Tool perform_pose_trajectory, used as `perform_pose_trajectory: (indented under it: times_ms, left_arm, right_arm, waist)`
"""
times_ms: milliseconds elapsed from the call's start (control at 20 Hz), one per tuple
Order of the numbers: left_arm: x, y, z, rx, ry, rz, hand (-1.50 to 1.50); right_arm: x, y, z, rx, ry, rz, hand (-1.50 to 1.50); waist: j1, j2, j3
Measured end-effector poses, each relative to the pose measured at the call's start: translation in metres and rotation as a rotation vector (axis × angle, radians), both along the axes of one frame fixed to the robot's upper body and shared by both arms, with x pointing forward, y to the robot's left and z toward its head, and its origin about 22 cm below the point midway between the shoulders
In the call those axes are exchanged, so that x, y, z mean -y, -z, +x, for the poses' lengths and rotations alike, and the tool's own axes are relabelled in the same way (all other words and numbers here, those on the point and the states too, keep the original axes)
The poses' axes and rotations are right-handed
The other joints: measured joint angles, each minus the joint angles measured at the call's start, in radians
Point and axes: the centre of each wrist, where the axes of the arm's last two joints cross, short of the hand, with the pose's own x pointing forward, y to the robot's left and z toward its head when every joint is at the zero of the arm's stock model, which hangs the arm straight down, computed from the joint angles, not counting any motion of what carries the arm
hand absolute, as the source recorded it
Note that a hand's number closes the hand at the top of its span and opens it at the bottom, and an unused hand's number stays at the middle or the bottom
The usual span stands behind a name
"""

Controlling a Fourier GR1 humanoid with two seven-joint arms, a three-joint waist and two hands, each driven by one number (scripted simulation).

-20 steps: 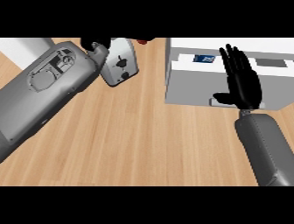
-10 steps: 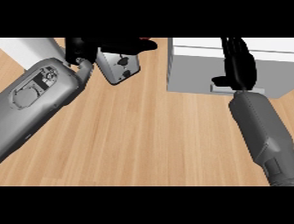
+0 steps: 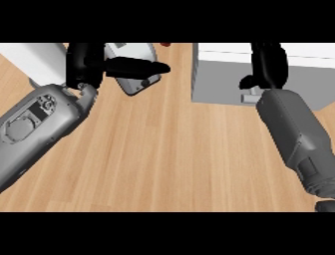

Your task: Pick up the can, place it into the drawer and close the drawer

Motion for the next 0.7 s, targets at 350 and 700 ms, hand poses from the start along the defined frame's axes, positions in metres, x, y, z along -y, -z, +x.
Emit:
perform_pose_trajectory:
  times_ms: [350, 700]
  left_arm:
    - [-0.015, 0.011, -0.011, 0.000, 0.011, 0.010, -1.50]
    - [-0.019, 0.021, -0.017, 0.002, 0.001, 0.011, -1.50]
  right_arm:
    - [0.001, -0.009, 0.008, -0.034, 0.002, 0.008, -1.50]
    - [-0.001, -0.017, 0.013, -0.043, -0.067, 0.057, -1.50]
  waist:
    - [0.003, 0.006, 0.002]
    - [-0.005, 0.013, 0.005]
